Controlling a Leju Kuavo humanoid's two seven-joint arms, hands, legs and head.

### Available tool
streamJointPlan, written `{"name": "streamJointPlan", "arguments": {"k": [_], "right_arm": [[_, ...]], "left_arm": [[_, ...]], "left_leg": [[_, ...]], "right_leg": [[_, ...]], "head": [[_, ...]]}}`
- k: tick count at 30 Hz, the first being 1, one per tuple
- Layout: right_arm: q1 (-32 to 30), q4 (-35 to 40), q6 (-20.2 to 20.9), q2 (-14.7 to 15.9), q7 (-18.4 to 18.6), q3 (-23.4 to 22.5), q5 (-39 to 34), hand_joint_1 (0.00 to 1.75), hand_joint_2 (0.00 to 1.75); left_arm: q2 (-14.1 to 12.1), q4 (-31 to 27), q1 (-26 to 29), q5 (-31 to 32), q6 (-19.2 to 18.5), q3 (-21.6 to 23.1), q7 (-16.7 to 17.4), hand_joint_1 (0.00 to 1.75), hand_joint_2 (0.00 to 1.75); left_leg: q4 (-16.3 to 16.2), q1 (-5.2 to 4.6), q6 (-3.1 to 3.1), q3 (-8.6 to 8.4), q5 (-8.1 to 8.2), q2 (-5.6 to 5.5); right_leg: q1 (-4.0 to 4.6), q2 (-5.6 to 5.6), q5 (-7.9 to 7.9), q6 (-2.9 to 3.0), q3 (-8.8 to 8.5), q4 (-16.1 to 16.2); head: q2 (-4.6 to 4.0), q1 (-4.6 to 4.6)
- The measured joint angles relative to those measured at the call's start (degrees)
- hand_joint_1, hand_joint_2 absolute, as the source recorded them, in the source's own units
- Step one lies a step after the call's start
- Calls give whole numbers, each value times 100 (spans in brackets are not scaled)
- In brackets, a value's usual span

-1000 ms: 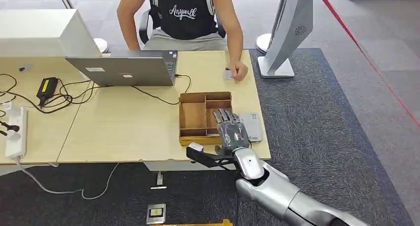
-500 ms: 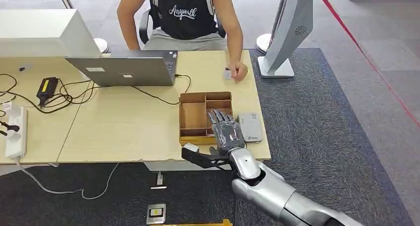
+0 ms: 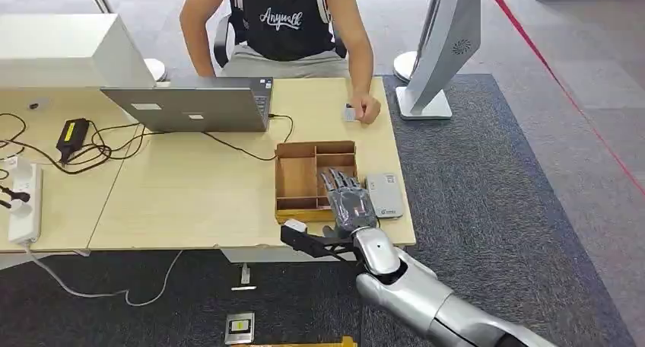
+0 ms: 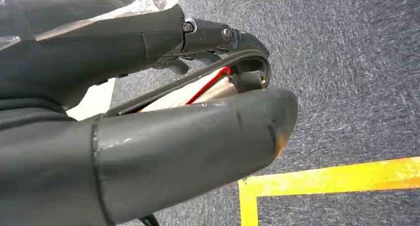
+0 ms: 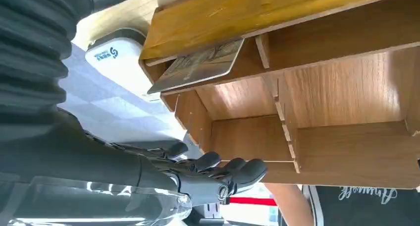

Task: Pass the card to the sensor for recognition and then transmit it.

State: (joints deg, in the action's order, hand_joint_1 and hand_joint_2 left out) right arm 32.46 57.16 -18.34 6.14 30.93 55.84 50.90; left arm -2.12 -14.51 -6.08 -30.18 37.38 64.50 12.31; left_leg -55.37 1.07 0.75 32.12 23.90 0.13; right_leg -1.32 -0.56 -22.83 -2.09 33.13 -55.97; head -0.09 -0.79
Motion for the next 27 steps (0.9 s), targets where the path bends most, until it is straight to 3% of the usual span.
{"name": "streamJointPlan", "arguments": {"k": [15,16,17,18,19,24,27], "right_arm": [[2,-181,-72,-2,2,-118,-50,5,175],[1,-195,-81,-2,2,-131,-50,31,175],[1,-199,-85,0,2,-140,-50,44,175],[1,-201,-85,2,2,-144,-50,134,175],[0,-210,-87,2,0,-149,-48,159,175],[-8,-216,-96,2,-28,-192,-63,173,175],[-9,-218,-92,0,-52,-197,-72,169,175]], "left_arm": [[35,0,-1,13,0,0,-17,0,0],[35,0,-1,13,0,2,-20,0,0],[35,0,-1,13,0,2,-26,0,0],[35,0,0,13,0,2,-33,0,0],[37,0,-1,13,0,2,-35,0,0],[41,0,-2,11,2,2,-52,0,0],[42,0,-2,7,2,2,-52,0,0]], "left_leg": [[0,0,0,-1,0,0],[0,0,0,-1,0,0],[0,0,0,-1,0,0],[0,0,0,-1,0,0],[0,0,0,-1,0,0],[0,0,0,-1,0,0],[0,0,0,-1,0,0]], "right_leg": [[0,0,0,0,0,0],[0,0,0,0,0,0],[0,0,0,0,0,0],[0,0,0,0,0,0],[0,0,0,0,0,0],[0,0,0,0,0,0],[0,0,0,0,0,0]], "head": [[2,0],[0,-2],[0,0],[0,-2],[0,0],[0,0],[2,0]]}}
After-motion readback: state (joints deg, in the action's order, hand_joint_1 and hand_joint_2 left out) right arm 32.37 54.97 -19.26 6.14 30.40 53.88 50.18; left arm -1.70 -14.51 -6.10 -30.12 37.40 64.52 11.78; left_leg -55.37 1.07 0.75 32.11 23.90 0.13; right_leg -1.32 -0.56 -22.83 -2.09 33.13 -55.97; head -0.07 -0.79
